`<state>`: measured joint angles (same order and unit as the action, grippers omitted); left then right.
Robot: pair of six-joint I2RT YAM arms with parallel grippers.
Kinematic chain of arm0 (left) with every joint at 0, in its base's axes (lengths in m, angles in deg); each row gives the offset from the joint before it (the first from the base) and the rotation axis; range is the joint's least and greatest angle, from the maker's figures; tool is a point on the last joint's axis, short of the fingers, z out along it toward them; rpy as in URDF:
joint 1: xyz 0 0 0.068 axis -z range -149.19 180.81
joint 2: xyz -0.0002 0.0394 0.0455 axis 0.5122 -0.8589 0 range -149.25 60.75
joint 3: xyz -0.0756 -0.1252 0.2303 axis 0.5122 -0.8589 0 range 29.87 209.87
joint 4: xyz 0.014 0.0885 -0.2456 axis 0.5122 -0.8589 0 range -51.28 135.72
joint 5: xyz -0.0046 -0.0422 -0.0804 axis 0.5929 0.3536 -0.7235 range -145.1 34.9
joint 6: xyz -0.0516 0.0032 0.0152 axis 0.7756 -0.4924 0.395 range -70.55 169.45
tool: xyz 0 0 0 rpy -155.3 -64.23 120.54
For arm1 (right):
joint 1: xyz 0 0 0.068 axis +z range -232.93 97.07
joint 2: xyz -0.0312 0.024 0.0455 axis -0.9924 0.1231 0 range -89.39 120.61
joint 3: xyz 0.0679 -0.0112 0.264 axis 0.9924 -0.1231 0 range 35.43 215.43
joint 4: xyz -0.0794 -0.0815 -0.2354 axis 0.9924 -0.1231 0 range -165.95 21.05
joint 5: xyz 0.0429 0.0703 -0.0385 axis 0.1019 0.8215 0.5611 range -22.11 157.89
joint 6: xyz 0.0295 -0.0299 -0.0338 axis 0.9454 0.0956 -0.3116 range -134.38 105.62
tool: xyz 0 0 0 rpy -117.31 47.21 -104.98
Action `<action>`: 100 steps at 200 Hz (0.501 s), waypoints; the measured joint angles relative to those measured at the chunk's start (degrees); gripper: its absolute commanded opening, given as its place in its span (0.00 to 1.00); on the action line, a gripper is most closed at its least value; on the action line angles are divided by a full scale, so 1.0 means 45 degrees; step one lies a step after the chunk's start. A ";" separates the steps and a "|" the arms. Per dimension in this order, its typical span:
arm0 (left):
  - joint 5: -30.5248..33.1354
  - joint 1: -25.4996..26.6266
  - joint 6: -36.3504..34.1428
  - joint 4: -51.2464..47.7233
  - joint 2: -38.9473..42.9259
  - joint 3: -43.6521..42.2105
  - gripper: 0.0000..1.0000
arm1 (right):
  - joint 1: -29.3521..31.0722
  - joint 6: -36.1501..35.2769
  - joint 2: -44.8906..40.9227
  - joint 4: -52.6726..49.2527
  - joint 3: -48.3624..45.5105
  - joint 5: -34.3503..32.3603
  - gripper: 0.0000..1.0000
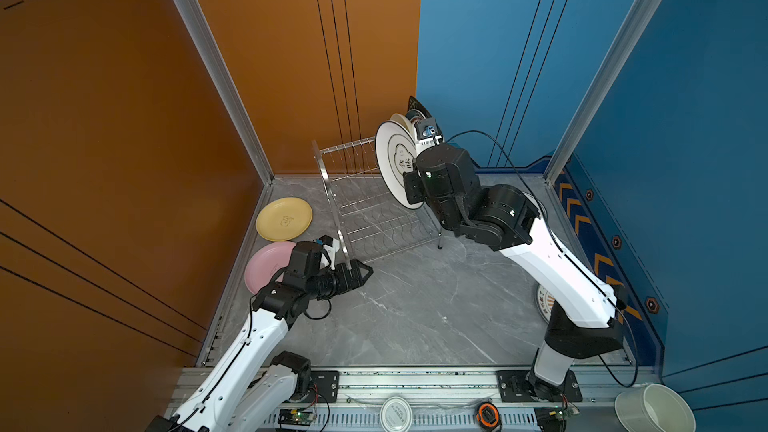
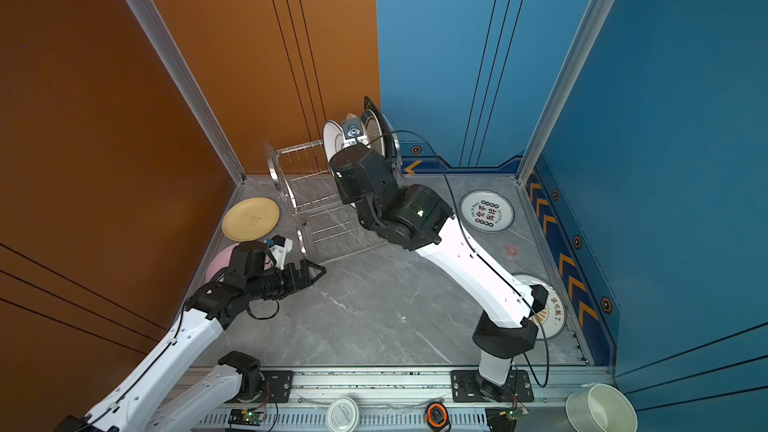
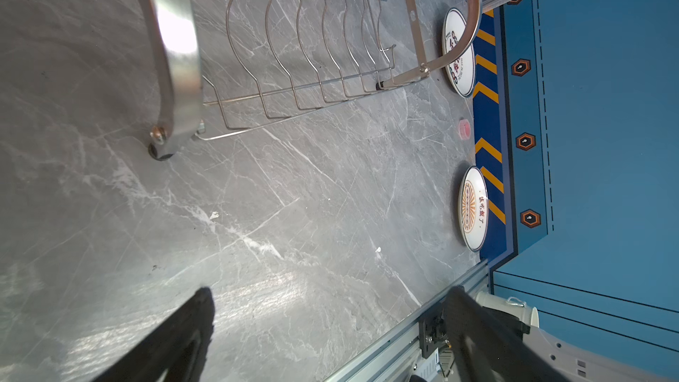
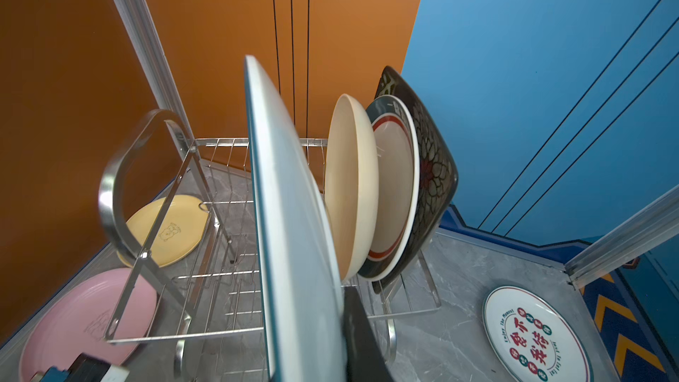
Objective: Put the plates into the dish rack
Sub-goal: 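Lower the white plate into the rack beside the cream plate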
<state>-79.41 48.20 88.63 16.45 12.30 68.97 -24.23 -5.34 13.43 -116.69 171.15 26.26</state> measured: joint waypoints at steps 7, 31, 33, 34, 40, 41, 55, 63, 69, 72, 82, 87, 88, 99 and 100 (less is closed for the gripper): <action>0.0034 0.0010 0.0005 -0.0024 0.0000 0.0000 0.98 | 0.0000 -0.0325 0.0194 0.0486 0.0019 -0.0267 0.00; 0.0083 0.0097 0.0005 -0.0068 0.0000 0.0000 0.98 | -0.0073 -0.1253 0.0835 0.2030 0.0049 -0.0923 0.00; 0.0083 0.0097 0.0000 -0.0068 0.0000 0.0000 0.98 | -0.0092 -0.1326 0.0899 0.2147 0.0049 -0.0957 0.00; 0.0083 0.0102 0.0005 -0.0068 0.0000 0.0000 0.98 | -0.0097 -0.1345 0.0918 0.2186 0.0053 -0.0962 0.00; 0.0121 0.0121 0.0000 -0.0078 0.0000 0.0000 0.98 | -0.0126 -0.1501 0.1078 0.2487 0.0073 -0.1069 0.00; 0.0121 0.0126 0.0005 -0.0078 0.0000 0.0000 0.98 | -0.0141 -0.1515 0.1122 0.2550 0.0078 -0.1093 0.00; 0.0175 0.0165 0.0005 -0.0078 0.0000 0.0000 0.98 | -0.0296 -0.1826 0.1486 0.3181 0.0092 -0.1205 0.00; 0.0189 0.0175 0.0005 -0.0083 0.0000 0.0000 0.98 | -0.0413 -0.1982 0.1685 0.3487 0.0092 -0.1273 0.00; 0.0219 0.0180 0.0005 -0.0083 0.0000 0.0000 0.98 | -0.0510 -0.2074 0.1821 0.3701 0.0092 -0.1311 0.00; 0.0223 0.0180 0.0005 -0.0083 0.0000 0.0000 0.98 | -0.0554 -0.2089 0.1880 0.3784 0.0092 -0.1341 0.00; 0.0282 0.0214 0.0005 -0.0083 0.0000 0.0000 0.98 | -0.0733 -0.2239 0.2098 0.4095 0.0102 -0.1394 0.00; 0.0311 0.0233 0.0005 -0.0083 0.0000 0.0000 0.98 | -0.0821 -0.2302 0.2200 0.4245 0.0107 -0.1394 0.00; 0.0316 0.0233 0.0005 -0.0083 0.0000 0.0000 0.98 | -0.0835 -0.2312 0.2215 0.4265 0.0112 -0.1394 0.00; 0.0345 0.0248 0.0010 -0.0083 0.0000 0.0000 0.98 | -0.1010 -0.2404 0.2424 0.4459 0.0175 -0.1389 0.00; 0.0350 0.0248 0.0010 -0.0083 0.0000 0.0000 0.98 | -0.1025 -0.2404 0.2433 0.4469 0.0185 -0.1389 0.00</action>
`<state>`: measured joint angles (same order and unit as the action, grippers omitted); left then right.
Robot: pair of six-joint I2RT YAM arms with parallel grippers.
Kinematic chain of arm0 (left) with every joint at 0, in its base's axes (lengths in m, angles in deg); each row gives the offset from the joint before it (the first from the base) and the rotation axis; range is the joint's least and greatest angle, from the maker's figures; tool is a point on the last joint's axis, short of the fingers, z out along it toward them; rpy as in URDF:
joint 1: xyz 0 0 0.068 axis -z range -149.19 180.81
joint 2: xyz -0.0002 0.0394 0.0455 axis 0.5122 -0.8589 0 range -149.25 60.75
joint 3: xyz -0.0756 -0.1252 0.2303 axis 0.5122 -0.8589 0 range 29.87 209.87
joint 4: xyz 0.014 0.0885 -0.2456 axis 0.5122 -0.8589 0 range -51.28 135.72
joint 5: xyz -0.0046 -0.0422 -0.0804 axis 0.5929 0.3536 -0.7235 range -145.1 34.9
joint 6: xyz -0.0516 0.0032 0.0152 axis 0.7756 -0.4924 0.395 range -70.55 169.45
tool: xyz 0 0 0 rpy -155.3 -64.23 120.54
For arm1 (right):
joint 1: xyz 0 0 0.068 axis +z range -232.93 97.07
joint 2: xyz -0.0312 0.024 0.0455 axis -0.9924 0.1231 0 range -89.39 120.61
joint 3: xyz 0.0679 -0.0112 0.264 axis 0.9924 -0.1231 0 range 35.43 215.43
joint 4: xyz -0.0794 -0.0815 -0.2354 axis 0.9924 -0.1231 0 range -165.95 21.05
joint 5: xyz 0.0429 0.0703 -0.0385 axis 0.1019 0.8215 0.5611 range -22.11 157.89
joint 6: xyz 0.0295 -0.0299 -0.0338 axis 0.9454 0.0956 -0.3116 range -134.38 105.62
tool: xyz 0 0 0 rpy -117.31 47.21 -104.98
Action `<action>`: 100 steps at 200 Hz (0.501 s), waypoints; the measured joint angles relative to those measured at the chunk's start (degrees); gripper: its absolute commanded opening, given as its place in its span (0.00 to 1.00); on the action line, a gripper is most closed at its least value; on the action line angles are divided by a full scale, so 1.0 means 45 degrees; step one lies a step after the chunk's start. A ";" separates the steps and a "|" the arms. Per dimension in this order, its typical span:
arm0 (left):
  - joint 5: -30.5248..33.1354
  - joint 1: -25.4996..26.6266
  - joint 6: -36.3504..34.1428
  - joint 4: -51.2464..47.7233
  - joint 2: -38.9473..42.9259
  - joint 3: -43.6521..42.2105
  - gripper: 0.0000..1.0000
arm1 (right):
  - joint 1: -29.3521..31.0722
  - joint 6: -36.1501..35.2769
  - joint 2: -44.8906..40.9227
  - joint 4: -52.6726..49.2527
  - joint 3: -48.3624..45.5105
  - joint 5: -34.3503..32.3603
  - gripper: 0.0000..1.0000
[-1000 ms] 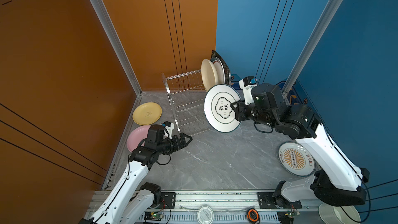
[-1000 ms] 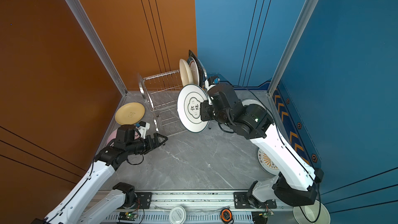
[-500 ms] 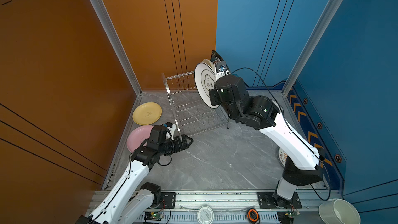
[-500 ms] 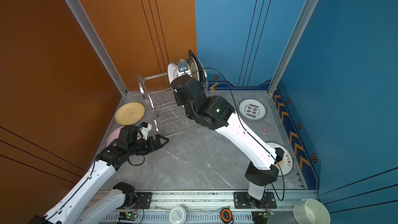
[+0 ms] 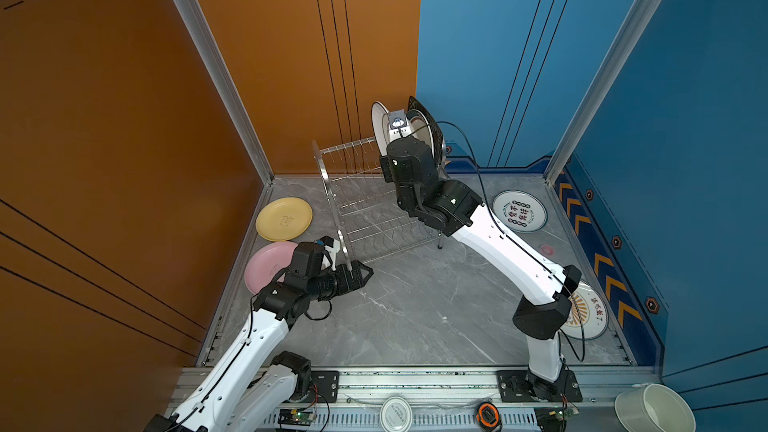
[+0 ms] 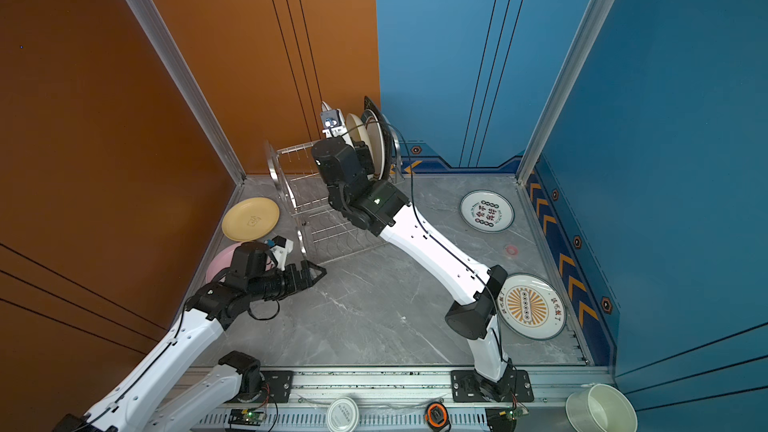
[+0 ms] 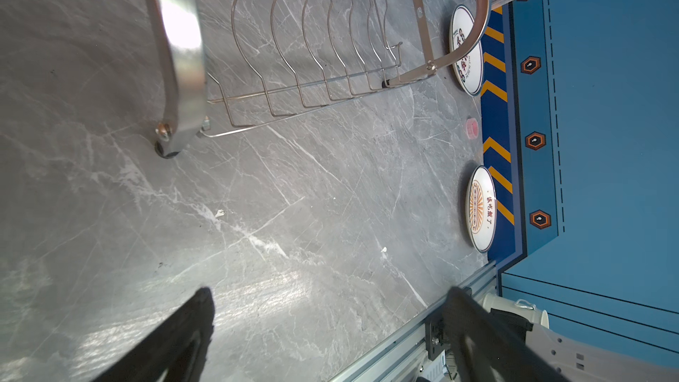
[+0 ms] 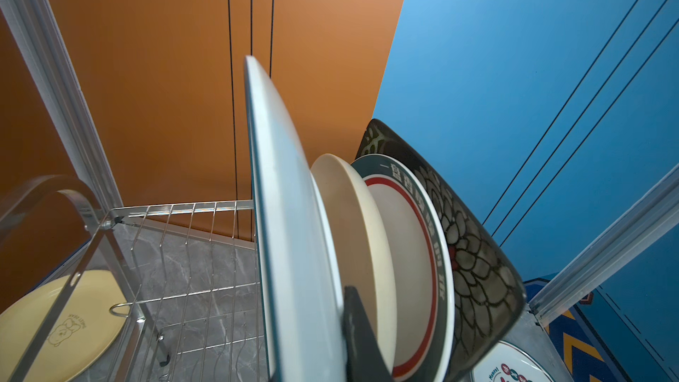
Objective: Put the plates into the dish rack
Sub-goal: 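Lower the white plate into the rack beside the cream plate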
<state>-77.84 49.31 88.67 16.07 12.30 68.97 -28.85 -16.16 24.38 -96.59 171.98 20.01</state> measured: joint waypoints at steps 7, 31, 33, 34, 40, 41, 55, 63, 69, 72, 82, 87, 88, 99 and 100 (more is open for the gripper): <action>0.0044 0.0010 0.0000 -0.0005 0.0000 0.0000 0.98 | -0.0107 -0.0068 0.0126 0.0083 0.0073 0.0005 0.00; 0.0112 0.0053 0.0005 -0.0005 0.0000 0.0000 0.98 | -0.0427 -0.0165 0.0403 0.0340 0.0238 0.0117 0.00; 0.0112 0.0058 0.0005 -0.0005 0.0000 0.0000 0.98 | -0.0457 -0.0180 0.0423 0.0359 0.0243 0.0151 0.00; 0.0112 0.0063 0.0005 -0.0005 0.0000 0.0000 0.98 | -0.0461 -0.0175 0.0427 0.0364 0.0243 0.0155 0.00; 0.0131 0.0073 0.0005 -0.0010 0.0000 0.0000 0.98 | -0.0529 -0.0185 0.0466 0.0403 0.0257 0.0243 0.00; 0.0136 0.0073 0.0005 -0.0010 0.0000 0.0000 0.98 | -0.0539 -0.0185 0.0471 0.0403 0.0262 0.0248 0.00; 0.0175 0.0073 0.0005 -0.0015 0.0000 0.0000 0.98 | -0.0680 -0.0185 0.0534 0.0432 0.0262 0.0364 0.00; 0.0204 0.0073 0.0005 -0.0015 0.0000 0.0000 0.98 | -0.0748 -0.0185 0.0578 0.0437 0.0267 0.0447 0.00; 0.0209 0.0073 0.0005 -0.0024 0.0000 0.0000 0.98 | -0.0792 -0.0185 0.0612 0.0432 0.0287 0.0534 0.00; 0.0214 0.0073 0.0005 -0.0029 0.0000 0.0000 0.98 | -0.0811 -0.0185 0.0636 0.0437 0.0291 0.0578 0.00; 0.0253 0.0073 0.0005 -0.0039 0.0000 0.0000 0.98 | -0.0874 -0.0185 0.0714 0.0437 0.0345 0.0641 0.00; 0.0257 0.0073 0.0005 -0.0039 0.0000 0.0000 0.98 | -0.0894 -0.0185 0.0748 0.0437 0.0364 0.0675 0.00; 0.0257 0.0073 0.0005 -0.0039 0.0000 0.0000 0.98 | -0.0899 -0.0185 0.0758 0.0437 0.0364 0.0680 0.00; 0.0291 0.0073 0.0005 -0.0039 0.0000 0.0000 0.98 | -0.0933 -0.0189 0.0806 0.0437 0.0384 0.0733 0.00; 0.0291 0.0073 0.0005 -0.0039 0.0000 0.0000 0.98 | -0.0937 -0.0189 0.0816 0.0437 0.0384 0.0738 0.00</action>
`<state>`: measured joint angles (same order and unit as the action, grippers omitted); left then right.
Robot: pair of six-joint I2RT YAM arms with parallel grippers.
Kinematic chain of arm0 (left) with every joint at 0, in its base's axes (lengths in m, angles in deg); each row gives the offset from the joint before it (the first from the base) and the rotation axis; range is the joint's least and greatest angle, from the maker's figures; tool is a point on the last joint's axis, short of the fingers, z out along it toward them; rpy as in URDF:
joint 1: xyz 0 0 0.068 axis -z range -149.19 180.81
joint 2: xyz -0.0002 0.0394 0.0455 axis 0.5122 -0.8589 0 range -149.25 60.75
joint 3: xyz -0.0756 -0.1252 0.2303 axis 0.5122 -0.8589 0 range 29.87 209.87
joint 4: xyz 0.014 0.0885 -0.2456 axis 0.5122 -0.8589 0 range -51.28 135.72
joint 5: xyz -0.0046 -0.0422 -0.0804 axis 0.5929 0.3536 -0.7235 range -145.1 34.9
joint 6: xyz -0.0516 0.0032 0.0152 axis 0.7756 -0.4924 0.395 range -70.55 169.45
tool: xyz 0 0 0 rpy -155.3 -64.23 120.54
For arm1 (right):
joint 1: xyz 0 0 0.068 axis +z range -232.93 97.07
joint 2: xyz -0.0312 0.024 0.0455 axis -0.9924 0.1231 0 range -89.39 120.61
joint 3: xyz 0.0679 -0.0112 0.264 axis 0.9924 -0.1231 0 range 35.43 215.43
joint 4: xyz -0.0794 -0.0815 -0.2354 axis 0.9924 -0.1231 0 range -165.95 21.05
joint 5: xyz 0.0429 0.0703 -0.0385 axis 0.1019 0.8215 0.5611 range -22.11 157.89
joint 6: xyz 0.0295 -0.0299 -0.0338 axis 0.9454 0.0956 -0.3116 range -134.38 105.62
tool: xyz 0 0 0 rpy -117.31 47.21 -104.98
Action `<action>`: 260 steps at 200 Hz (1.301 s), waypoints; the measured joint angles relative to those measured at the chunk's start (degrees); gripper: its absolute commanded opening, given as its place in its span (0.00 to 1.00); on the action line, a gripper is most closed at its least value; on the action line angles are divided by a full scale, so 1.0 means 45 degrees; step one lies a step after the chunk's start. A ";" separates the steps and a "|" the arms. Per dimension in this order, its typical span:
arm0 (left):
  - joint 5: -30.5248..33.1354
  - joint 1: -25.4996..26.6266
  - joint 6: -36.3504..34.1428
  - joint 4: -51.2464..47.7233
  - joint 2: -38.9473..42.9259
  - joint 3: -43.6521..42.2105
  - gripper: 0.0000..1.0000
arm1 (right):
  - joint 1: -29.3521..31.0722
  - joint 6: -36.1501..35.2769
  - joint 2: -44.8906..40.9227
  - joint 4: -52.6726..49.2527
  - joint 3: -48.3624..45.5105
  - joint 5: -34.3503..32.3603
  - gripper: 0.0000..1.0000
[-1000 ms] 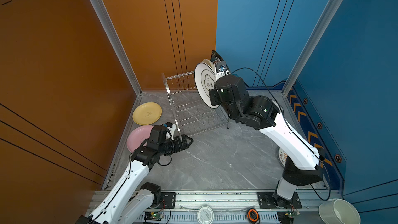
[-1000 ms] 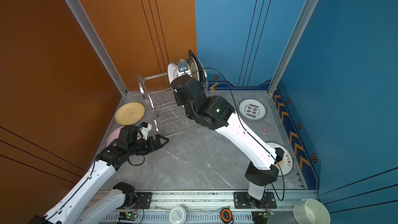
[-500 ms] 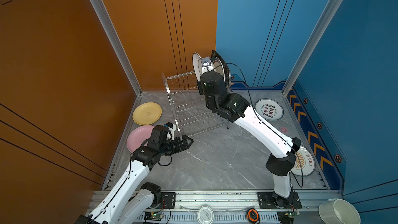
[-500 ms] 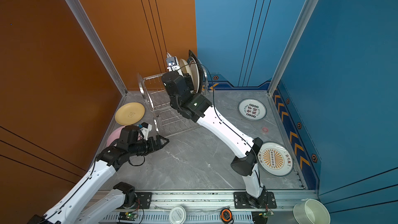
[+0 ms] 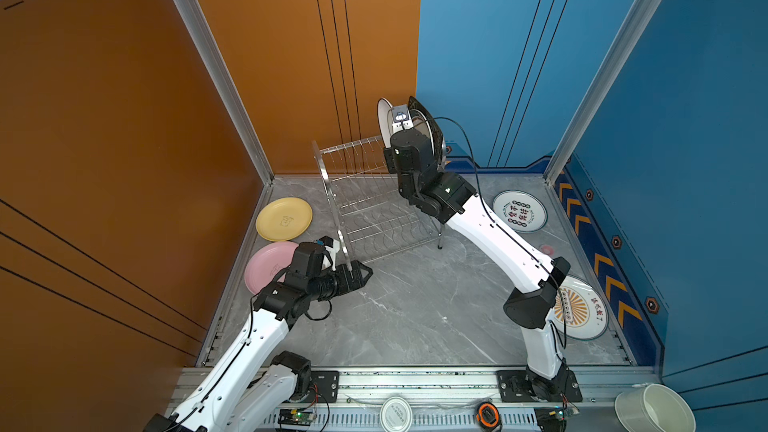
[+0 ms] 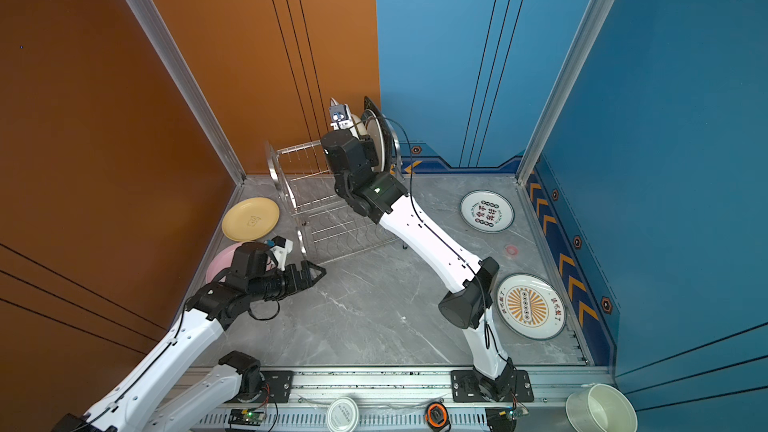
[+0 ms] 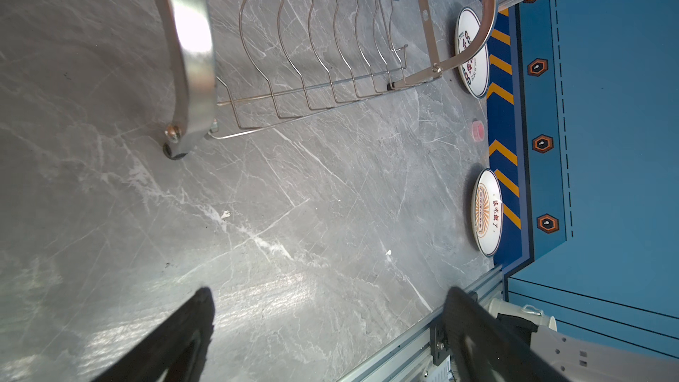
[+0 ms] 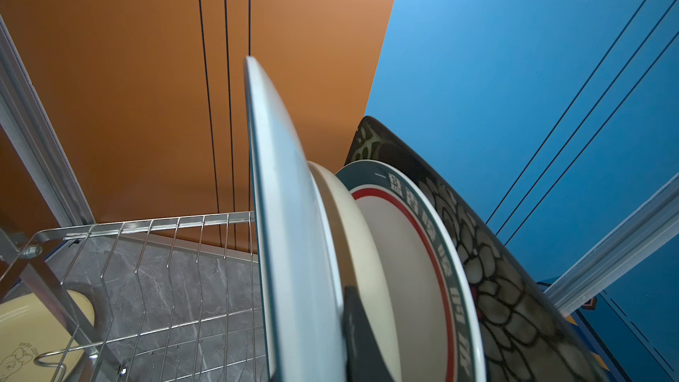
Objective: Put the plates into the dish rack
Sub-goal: 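Lower the white plate into the rack beside the cream plate, then open the right gripper and withdraw it from the rack toward the table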
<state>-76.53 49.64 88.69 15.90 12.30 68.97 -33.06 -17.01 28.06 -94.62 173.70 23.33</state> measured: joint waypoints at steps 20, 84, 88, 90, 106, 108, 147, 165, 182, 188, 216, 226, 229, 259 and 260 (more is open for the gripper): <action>0.0010 0.0000 0.0000 0.0000 0.0000 0.0000 0.98 | -0.0015 -0.0039 0.0053 -0.0005 0.0000 0.0087 0.00; 0.0015 0.0000 -0.0005 0.0000 -0.0146 0.0000 0.98 | -0.0087 -0.0087 0.0151 -0.0039 0.0010 0.0185 0.00; 0.0015 0.0000 -0.0005 0.0000 -0.0146 0.0000 0.98 | -0.0087 -0.0087 0.0151 -0.0044 0.0010 0.0185 0.00; 0.0015 0.0000 -0.0005 0.0000 -0.0146 0.0000 0.98 | -0.0087 -0.0087 0.0155 -0.0053 0.0010 0.0185 0.00; 0.0015 0.0000 -0.0005 0.0000 -0.0146 0.0000 0.98 | -0.0112 -0.0087 0.0155 -0.0068 0.0010 0.0185 0.00; 0.0015 0.0000 -0.0005 0.0000 -0.0146 0.0000 0.98 | -0.0112 -0.0087 0.0155 -0.0073 0.0010 0.0185 0.00; 0.0015 0.0000 -0.0005 0.0000 -0.0146 0.0000 0.98 | -0.0136 -0.0087 0.0165 -0.0170 -0.0005 0.0185 0.00; 0.0019 0.0000 -0.0005 0.0000 -0.0141 0.0000 0.98 | -0.0146 -0.0083 0.0165 -0.0165 -0.0131 0.0189 0.00; 0.0058 0.0000 -0.0005 0.0000 -0.0141 0.0000 0.98 | -0.0160 -0.0083 0.0165 -0.0165 -0.0403 0.0189 0.00; 0.0058 0.0000 -0.0005 0.0000 -0.0141 0.0000 0.98 | -0.0170 -0.0078 0.0165 -0.0170 -0.0529 0.0194 0.00; 0.0068 0.0000 -0.0005 0.0000 -0.0131 0.0000 0.98 | -0.0194 -0.0034 0.0165 -0.0204 -0.1073 0.0228 0.00; 0.0083 0.0000 0.0000 0.0000 -0.0117 0.0000 0.98 | -0.0204 -0.0005 0.0165 -0.0199 -0.1112 0.0262 0.00; 0.0087 0.0000 0.0000 0.0000 -0.0102 0.0000 0.98 | -0.0204 0.0010 0.0165 -0.0199 -0.1112 0.0272 0.00; 0.0102 0.0000 0.0000 0.0000 0.0044 0.0000 0.98 | -0.0253 0.0180 0.0165 -0.0199 -0.1112 0.0291 0.10; 0.0102 0.0000 0.0000 0.0000 0.0053 0.0000 0.98 | -0.0253 0.0189 0.0165 -0.0199 -0.1112 0.0291 0.11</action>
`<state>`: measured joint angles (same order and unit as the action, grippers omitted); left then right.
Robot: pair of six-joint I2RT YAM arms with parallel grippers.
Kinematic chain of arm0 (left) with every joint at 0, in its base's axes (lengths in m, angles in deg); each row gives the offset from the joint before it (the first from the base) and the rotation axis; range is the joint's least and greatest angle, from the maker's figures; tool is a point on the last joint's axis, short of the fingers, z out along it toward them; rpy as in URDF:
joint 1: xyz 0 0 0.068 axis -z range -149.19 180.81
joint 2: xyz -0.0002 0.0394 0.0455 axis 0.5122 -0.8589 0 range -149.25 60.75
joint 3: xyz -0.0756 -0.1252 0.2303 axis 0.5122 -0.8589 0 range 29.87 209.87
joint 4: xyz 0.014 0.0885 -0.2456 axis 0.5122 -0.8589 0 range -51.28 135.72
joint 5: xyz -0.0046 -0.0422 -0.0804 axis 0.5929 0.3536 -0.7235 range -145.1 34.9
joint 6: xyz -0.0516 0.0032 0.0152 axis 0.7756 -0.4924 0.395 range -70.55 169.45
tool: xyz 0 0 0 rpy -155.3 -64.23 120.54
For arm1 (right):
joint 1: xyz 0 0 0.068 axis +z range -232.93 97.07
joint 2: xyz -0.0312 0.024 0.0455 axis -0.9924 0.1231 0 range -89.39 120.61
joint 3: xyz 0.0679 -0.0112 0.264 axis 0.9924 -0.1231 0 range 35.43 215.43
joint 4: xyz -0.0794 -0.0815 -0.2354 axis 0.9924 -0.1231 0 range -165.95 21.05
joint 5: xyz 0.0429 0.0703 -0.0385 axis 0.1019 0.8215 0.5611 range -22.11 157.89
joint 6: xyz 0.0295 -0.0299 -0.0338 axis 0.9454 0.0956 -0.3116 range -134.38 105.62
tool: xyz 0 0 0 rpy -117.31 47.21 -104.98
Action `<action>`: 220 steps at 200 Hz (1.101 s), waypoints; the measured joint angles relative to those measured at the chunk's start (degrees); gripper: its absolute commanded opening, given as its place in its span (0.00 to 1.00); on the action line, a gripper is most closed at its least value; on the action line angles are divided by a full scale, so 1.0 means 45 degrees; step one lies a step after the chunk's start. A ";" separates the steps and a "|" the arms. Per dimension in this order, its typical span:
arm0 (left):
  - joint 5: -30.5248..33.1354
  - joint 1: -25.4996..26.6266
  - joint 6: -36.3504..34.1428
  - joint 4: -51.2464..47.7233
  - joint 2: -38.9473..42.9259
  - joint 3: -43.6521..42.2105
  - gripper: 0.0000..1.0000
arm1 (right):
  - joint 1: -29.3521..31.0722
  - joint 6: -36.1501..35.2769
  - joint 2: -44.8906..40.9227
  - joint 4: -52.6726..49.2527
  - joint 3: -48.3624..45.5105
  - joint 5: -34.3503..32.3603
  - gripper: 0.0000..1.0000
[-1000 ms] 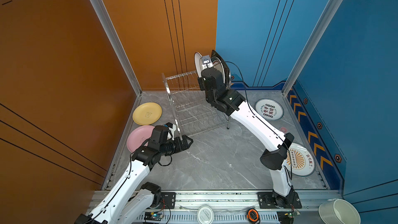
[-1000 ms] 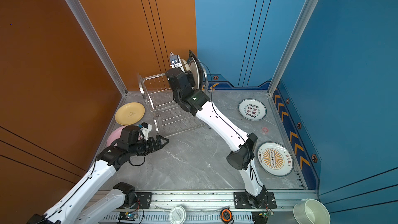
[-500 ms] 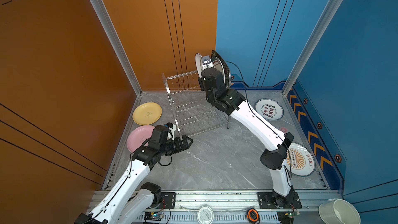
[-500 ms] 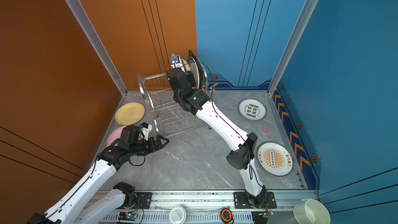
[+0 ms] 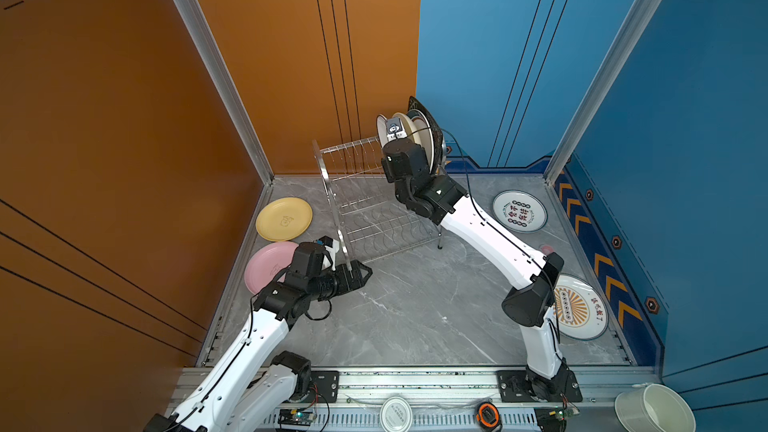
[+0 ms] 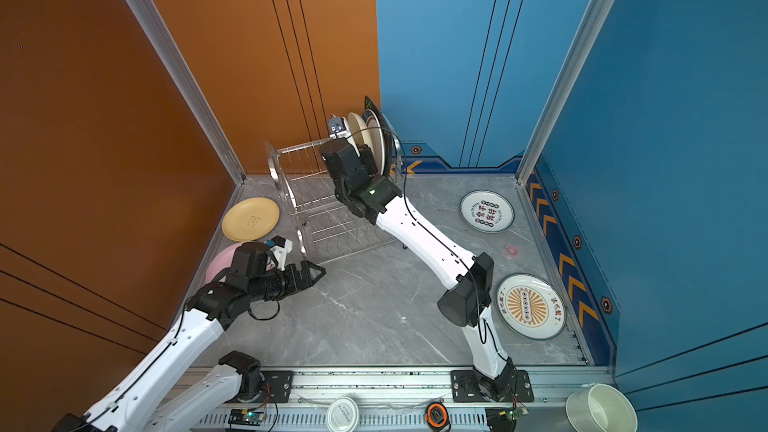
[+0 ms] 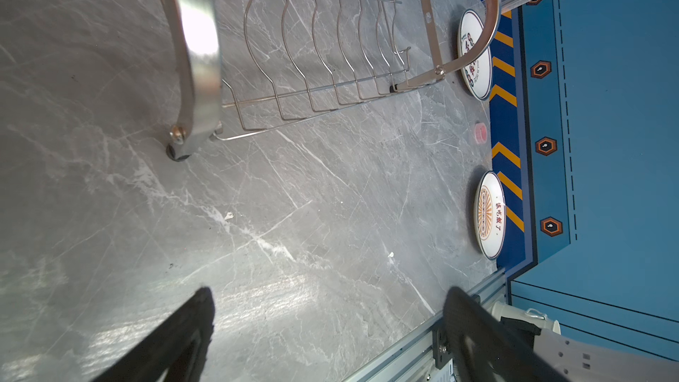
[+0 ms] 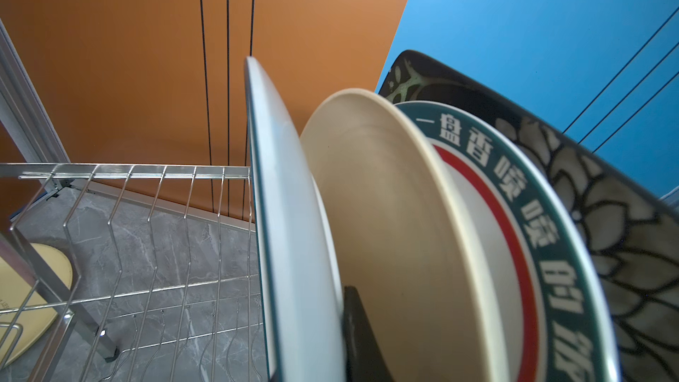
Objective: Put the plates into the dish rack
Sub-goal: 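Open the right gripper and withdraw it from the rack toward the table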
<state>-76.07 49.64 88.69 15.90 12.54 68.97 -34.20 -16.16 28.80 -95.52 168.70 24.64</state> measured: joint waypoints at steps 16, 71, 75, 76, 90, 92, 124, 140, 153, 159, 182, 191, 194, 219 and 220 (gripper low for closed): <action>0.0000 0.0000 0.0010 -0.0005 0.0102 0.0000 0.98 | -0.0019 0.0117 0.0000 0.0000 0.0000 0.0049 0.20; 0.0005 0.0000 0.0049 -0.0010 0.0345 0.0000 0.98 | -0.0024 0.0296 0.0000 -0.0102 0.0000 0.0223 0.40; 0.0005 0.0000 0.0049 -0.0015 0.0350 0.0000 0.98 | -0.0024 0.0282 0.0000 -0.0102 0.0000 0.0223 0.41; 0.0005 0.0000 0.0049 -0.0015 0.0350 0.0000 0.98 | -0.0024 0.0287 0.0000 -0.0102 0.0000 0.0223 0.41; 0.0005 0.0000 0.0049 -0.0044 0.0384 0.0000 0.98 | -0.0024 0.0267 -0.0005 -0.0107 0.0000 0.0223 0.43; 0.0005 0.0000 0.0049 -0.0049 0.0384 0.0000 0.98 | -0.0024 0.0262 -0.0005 -0.0107 0.0000 0.0223 0.44; 0.0049 0.0015 0.0044 -0.0228 0.0471 0.0000 0.98 | 0.0019 0.0253 -0.0155 -0.0277 -0.0029 0.0223 0.50; 0.0107 0.0015 0.0044 -0.0301 0.0529 0.0000 0.98 | 0.0058 0.0262 -0.0374 -0.0423 -0.0039 0.0228 0.53; 0.0155 0.0015 0.0044 -0.0345 0.0597 0.0000 0.98 | 0.0107 0.0311 -0.0641 -0.0593 -0.0053 0.0228 0.56; 0.0199 0.0015 0.0044 -0.0379 0.0636 0.0000 0.98 | 0.0112 0.0355 -0.0787 -0.0680 -0.0058 0.0238 0.56; 0.0325 0.0024 0.0044 -0.0486 0.0801 0.0000 0.98 | 0.0180 0.0563 -0.1423 -0.1020 -0.0121 0.0369 0.58; 0.0340 0.0024 0.0044 -0.0539 0.0865 0.0000 0.98 | 0.0194 0.0690 -0.1685 -0.1112 -0.0194 0.0486 0.58; 0.0340 0.0024 0.0044 -0.0559 0.0884 0.0000 0.98 | 0.0199 0.0704 -0.1778 -0.1156 -0.0219 0.0529 0.58; 0.0384 0.0024 0.0044 -0.0636 0.0976 0.0000 0.98 | 0.0267 0.1141 -0.2599 -0.1627 -0.0573 0.0874 0.59; 0.0384 0.0024 0.0049 -0.0636 0.0976 0.0000 0.98 | 0.0267 0.1146 -0.2623 -0.1647 -0.0588 0.0884 0.59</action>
<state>-74.34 49.75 88.91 13.04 16.94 68.97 -33.00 -11.00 17.00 -102.92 166.05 28.62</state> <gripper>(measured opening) 0.982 0.583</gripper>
